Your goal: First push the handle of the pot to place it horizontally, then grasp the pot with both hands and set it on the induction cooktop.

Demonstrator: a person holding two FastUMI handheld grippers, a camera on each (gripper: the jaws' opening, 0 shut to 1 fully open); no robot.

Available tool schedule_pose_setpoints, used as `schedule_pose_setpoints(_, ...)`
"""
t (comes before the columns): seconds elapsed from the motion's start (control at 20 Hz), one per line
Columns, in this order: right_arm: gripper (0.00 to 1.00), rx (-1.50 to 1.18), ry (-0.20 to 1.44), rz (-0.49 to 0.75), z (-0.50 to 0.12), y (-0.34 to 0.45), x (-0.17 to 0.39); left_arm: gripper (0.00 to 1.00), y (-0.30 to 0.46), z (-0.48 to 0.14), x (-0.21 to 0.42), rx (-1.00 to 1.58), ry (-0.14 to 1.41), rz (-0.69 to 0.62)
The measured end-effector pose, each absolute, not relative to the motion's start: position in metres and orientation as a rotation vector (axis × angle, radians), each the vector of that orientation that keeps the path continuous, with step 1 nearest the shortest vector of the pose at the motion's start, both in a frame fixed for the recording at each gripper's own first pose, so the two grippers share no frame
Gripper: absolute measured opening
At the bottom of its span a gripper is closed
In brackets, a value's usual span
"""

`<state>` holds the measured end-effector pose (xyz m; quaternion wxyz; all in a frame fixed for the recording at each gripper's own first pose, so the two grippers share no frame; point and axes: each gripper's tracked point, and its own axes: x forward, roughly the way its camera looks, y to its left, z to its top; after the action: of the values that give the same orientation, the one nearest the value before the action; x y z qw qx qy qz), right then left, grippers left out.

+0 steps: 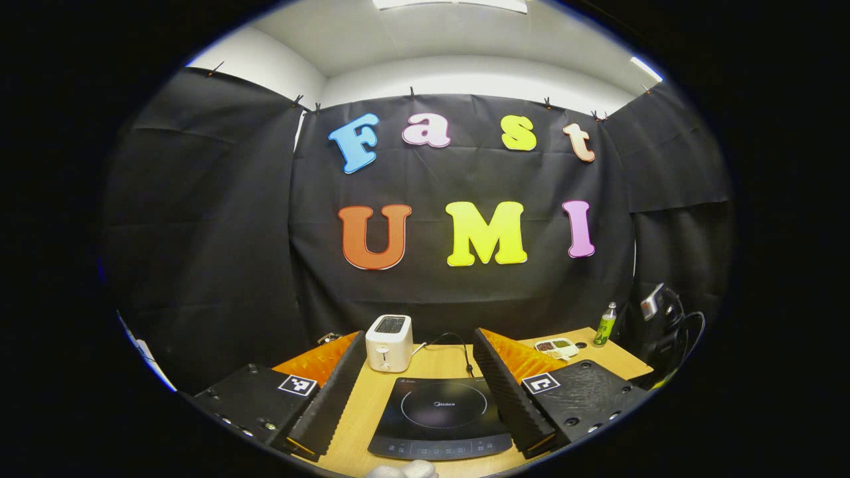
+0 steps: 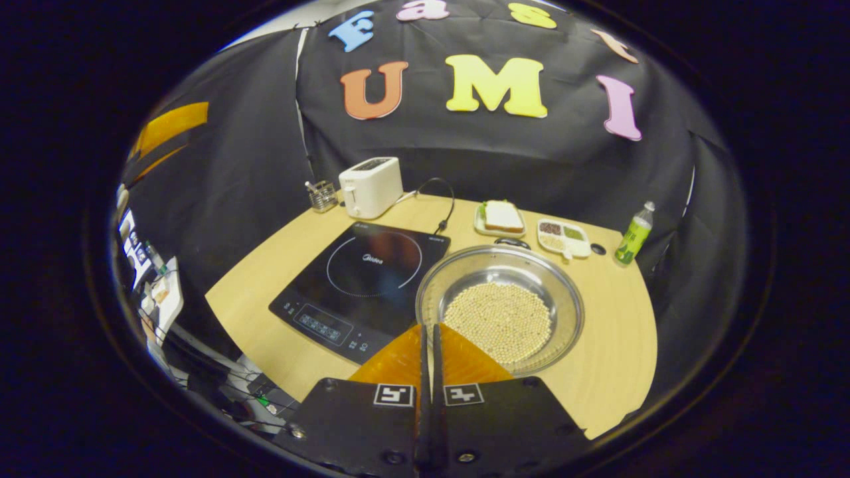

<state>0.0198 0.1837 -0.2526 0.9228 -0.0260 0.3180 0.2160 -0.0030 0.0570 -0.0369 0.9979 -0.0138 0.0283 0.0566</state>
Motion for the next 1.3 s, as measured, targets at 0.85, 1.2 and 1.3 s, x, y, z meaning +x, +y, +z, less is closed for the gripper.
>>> schedule_pose_setpoints(0.85,0.04,-0.037,0.904,0.392,-0.365,0.179,0.02,0.96,0.069,-0.052,-0.001,-0.008,0.093,0.142)
schedule_pose_setpoints(1.2,0.0,-0.029,0.917,0.373,-0.37,0.166,0.023,0.96,0.063,-0.053,0.002,-0.013,0.095,0.133)
schedule_pose_setpoints(1.3,0.01,-0.017,0.923,0.363,-0.372,0.16,0.023,0.96,0.061,-0.053,0.003,-0.012,0.093,0.128)
